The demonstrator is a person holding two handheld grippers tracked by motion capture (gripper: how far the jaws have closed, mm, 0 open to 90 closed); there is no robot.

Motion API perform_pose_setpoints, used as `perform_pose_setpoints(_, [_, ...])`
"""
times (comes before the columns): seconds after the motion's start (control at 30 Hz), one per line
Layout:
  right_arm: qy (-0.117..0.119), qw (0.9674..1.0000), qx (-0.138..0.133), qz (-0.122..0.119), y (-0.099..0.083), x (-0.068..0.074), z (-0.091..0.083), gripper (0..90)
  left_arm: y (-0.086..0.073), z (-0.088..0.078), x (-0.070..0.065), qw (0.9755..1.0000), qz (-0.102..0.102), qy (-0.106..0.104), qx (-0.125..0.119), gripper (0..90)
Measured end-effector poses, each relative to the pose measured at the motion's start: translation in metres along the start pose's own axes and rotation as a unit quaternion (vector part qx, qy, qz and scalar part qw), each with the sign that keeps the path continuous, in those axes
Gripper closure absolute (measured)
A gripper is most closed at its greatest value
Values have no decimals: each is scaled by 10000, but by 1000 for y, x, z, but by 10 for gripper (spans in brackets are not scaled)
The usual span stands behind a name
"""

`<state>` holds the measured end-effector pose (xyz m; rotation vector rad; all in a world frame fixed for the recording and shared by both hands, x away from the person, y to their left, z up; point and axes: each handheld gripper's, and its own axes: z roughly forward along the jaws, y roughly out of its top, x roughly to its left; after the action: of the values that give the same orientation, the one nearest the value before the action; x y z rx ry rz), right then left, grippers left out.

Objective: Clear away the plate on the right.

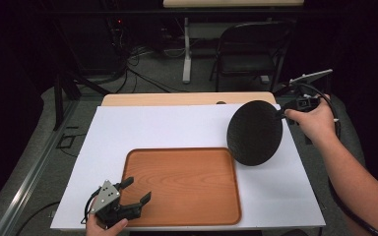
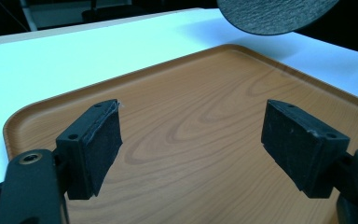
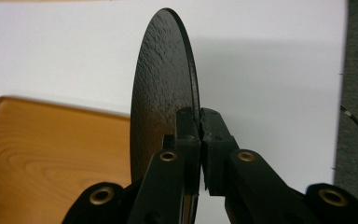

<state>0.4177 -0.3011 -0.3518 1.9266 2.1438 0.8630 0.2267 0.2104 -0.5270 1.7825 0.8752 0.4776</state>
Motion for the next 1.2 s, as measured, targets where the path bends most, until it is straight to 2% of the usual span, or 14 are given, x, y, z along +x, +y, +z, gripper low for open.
perform_pose_setpoints(0.03, [0,10000,0,0,0,0,0,869,0,0,0,10000,0,0,0,199])
perform_pose_setpoints(0.07, [102,9999,29,-98,-2,10,4,869,0,0,0,10000,-6,-4,9,199])
perform_pose_setpoints(0.17, [257,9993,112,-252,-7,25,11,869,0,1,0,10000,0,-16,7,199])
perform_pose_setpoints(0.3, [521,9969,255,-532,-15,49,26,868,0,0,0,10000,2,-23,8,199])
perform_pose_setpoints(0.37, [561,9964,281,-569,-17,54,29,867,0,0,0,10000,4,-24,8,199])
perform_pose_setpoints(0.4, [704,9946,351,-682,-22,67,38,867,0,0,0,10000,-2,-23,3,199])
perform_pose_setpoints(0.47, [773,9935,399,-730,-24,72,41,867,0,0,0,10000,-5,-10,-6,199])
perform_pose_setpoints(0.5, [922,9917,451,-770,-28,81,49,868,0,0,0,10000,6,-33,2,200])
perform_pose_setpoints(0.57, [956,9912,481,-775,-29,85,51,867,0,0,0,10000,23,-18,14,199])
perform_pose_setpoints(0.6, [1093,9888,515,-882,-33,94,59,866,0,0,-1,10000,49,-19,4,199])
perform_pose_setpoints(0.97, [1480,9805,728,-1068,-46,133,85,861,0,-1,-1,10000,48,-37,1,199])
perform_pose_setpoints(1.0, [1492,9794,748,-1136,-47,135,86,860,0,-1,-1,10000,50,-45,-7,199])
perform_pose_setpoints(1.13, [1552,9777,835,-1145,-51,144,89,859,0,-1,-1,10000,54,-47,-5,199])
perform_pose_setpoints(1.2, [1648,9749,846,-1238,-55,148,92,860,0,-1,-1,10000,55,-50,-4,199])
